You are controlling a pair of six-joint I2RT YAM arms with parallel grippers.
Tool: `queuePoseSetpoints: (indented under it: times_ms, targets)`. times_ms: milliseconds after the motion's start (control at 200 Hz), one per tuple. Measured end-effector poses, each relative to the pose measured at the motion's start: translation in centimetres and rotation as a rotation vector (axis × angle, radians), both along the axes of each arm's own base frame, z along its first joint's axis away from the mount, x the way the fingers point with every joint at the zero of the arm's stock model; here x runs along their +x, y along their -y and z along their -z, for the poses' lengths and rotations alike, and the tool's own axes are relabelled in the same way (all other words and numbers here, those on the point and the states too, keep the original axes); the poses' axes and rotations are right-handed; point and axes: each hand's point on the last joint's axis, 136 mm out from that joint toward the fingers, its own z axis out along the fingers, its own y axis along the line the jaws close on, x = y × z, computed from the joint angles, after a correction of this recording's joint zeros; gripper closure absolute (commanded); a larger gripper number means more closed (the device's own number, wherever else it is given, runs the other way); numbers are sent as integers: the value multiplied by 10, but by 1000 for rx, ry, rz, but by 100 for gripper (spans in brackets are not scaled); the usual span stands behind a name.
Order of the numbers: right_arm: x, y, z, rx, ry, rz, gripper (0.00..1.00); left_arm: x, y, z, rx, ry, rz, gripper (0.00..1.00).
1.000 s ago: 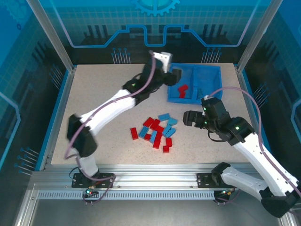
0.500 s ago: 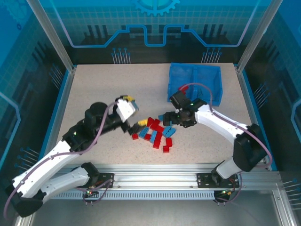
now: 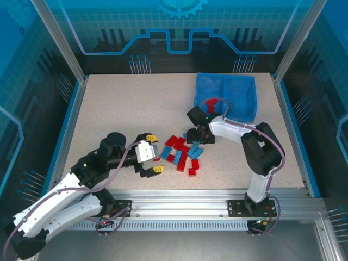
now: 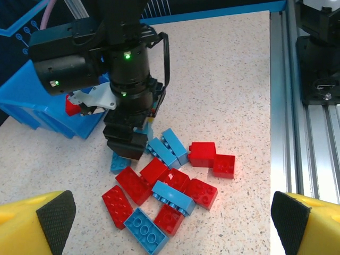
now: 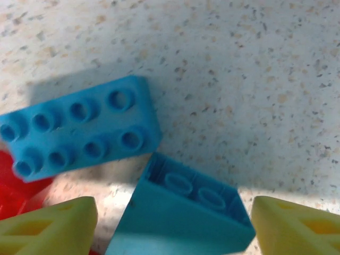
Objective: Sort the legos into containers by color
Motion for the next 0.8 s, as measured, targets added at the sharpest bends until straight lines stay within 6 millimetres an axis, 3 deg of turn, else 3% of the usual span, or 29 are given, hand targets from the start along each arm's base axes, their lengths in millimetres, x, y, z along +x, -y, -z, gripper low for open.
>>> queuePoseSetpoints:
  times_ms: [220,510,620,715,800]
  targets:
    - [8,6,7,2,0,31,49,1,3,1,-6,1,6,1]
    - [3,21,-5,7,29,56,53,9,10,0,-18,9,7,1]
    - [3,34,-38,17,102,80,53,12,13,-6,-45,16,1,1]
    - [10,47,-81,39,217,106,53,15,16,-14,-86,20,-7,1]
    - [18,70,-119,38,318,145,53,19,20,-23,-131,19,-17,1]
